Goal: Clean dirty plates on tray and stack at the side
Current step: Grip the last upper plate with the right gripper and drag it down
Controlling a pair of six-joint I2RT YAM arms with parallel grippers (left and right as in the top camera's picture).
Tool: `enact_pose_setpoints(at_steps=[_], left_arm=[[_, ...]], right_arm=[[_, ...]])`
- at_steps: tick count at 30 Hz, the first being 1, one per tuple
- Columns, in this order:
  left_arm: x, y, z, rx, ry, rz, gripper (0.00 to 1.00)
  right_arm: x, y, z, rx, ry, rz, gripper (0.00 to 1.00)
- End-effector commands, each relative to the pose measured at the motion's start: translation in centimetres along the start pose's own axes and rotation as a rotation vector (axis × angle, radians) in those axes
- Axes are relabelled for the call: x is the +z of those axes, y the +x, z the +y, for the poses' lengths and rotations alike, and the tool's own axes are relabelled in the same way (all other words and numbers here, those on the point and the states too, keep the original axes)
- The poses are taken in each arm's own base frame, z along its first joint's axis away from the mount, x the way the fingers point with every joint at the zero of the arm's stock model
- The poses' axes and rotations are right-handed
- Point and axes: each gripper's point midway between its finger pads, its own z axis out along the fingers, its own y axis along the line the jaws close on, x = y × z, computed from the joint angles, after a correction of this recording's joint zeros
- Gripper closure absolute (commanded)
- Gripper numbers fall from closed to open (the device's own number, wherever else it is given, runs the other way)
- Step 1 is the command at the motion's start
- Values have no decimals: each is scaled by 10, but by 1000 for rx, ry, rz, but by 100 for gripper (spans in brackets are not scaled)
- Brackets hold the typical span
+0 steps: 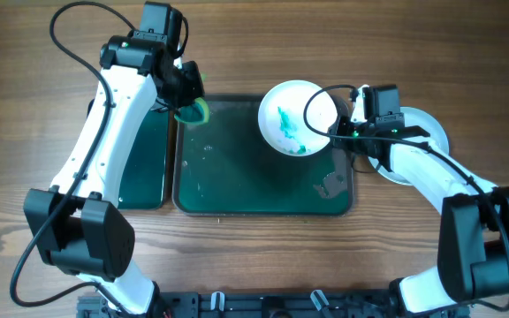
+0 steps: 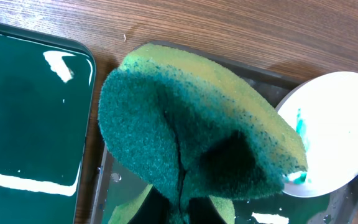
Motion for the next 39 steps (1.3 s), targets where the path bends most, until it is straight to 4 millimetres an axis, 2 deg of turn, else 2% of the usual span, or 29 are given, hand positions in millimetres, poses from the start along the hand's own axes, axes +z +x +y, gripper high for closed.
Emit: enact_pose_setpoints(at_steps=[1, 3, 5, 6, 7, 9, 12, 13, 14, 16, 18, 20, 23, 24, 27, 30, 34, 37, 38, 39], left_arm=[[-1, -4, 0, 18, -2, -11, 95], [-1, -4, 0, 18, -2, -11, 94], [-1, -4, 0, 18, -2, -11, 95], [-1, -3, 0, 18, -2, -11, 95], [-1, -3, 0, 18, -2, -10, 95], [-1, -2, 1, 17, -5, -4, 95], [-1, -2, 1, 17, -5, -5, 95], [-1, -2, 1, 17, -5, -5, 95], [-1, -2, 1, 17, -4, -5, 95], [-1, -2, 1, 18, -5, -6, 95], [-1, -2, 1, 18, -5, -5, 95], [-1, -2, 1, 18, -5, -5, 95], [-1, -2, 1, 17, -5, -4, 95], [-1, -2, 1, 17, -5, -4, 95], [-1, -2, 1, 17, -5, -5, 95], [-1, -2, 1, 17, -5, -5, 95], [-1, -2, 1, 17, -5, -4, 95], [-1, -2, 1, 17, -5, -4, 95], [-1, -2, 1, 17, -5, -4, 95], [-1, -2, 1, 17, -5, -4, 95]], right_arm=[[22, 4, -7, 7, 18, 32, 77], [31, 10, -12, 15, 26, 56, 81], [32, 16, -5, 18, -16, 85, 94], [29, 19, 6, 20, -76, 106, 96], [21, 23, 16, 33, -126, 131, 96], [-2, 31, 23, 135, -126, 175, 96], [-35, 38, 37, 114, -112, 175, 96], [-45, 44, 40, 91, -86, 178, 92], [-46, 49, 42, 75, -76, 191, 80], [-42, 66, 41, 44, -33, 240, 72], [-34, 80, 41, -2, -6, 287, 71], [-28, 83, 43, -85, -11, 293, 70], [-21, 63, 32, -281, 33, 215, 67], [-23, 48, 28, -323, 54, 178, 67], [-32, 13, 38, -461, 23, 105, 72], [-18, 11, 52, -590, -62, 117, 71], [21, 26, 35, -571, -43, 189, 71], [32, 27, 29, -539, -36, 196, 71], [33, 28, 30, -524, -44, 201, 75], [32, 30, 31, -500, -52, 206, 82]])
